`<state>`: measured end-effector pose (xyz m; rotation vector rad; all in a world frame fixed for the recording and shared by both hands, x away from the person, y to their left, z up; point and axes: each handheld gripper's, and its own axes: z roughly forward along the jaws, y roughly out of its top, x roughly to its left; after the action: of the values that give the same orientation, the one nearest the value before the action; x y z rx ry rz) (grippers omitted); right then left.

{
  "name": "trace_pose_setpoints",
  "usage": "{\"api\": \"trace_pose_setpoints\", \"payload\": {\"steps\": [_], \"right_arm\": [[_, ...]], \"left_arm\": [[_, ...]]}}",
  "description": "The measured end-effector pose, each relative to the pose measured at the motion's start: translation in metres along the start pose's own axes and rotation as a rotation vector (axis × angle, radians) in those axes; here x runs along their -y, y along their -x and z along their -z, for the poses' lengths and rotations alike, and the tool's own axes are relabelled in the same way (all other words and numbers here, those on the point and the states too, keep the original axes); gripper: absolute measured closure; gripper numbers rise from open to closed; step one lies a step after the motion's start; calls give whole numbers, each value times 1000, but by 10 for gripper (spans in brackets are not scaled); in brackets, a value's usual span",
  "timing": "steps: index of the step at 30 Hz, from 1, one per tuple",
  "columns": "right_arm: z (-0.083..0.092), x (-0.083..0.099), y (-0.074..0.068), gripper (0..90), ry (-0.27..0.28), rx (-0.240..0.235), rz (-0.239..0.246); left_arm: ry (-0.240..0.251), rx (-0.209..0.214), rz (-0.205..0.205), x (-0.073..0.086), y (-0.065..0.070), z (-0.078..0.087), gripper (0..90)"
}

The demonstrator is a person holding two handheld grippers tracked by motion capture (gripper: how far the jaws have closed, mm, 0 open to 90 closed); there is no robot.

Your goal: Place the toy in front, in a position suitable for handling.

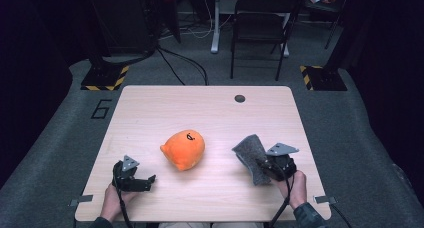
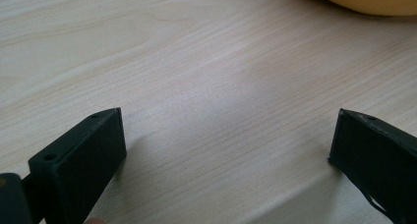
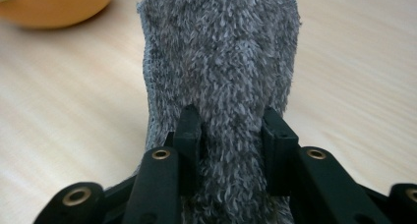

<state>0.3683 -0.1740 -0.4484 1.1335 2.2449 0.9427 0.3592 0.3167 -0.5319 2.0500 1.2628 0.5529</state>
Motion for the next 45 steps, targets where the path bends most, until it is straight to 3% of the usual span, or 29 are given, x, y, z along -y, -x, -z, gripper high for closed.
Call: {"api": "trace_pose_setpoints", "payload": {"steps": [6, 14, 26, 31, 37, 41, 42, 45], "right_arm": [[10, 5, 30, 660, 37, 106, -92], [8, 18, 66, 658, 5, 214, -182], [-4, 36, 101, 648, -64, 300, -312], [-18, 47, 110, 637, -136, 310, -357], [-32, 56, 115, 489, -229, 325, -385], [-34, 56, 114, 347, -237, 340, -376], [-33, 55, 114, 248, -239, 336, -366], [-31, 54, 114, 190, -227, 320, -377]], "left_arm": [[1, 0, 0, 0, 0, 0, 0], [6, -6, 13, 0, 0, -1, 0], [5, -7, 12, 0, 0, 0, 0], [6, -6, 12, 0, 0, -1, 0], [5, -6, 12, 0, 0, 0, 0], [5, -7, 12, 0, 0, 0, 0], [4, -7, 11, 0, 0, 0, 0], [3, -7, 9, 0, 0, 0, 0]]}}
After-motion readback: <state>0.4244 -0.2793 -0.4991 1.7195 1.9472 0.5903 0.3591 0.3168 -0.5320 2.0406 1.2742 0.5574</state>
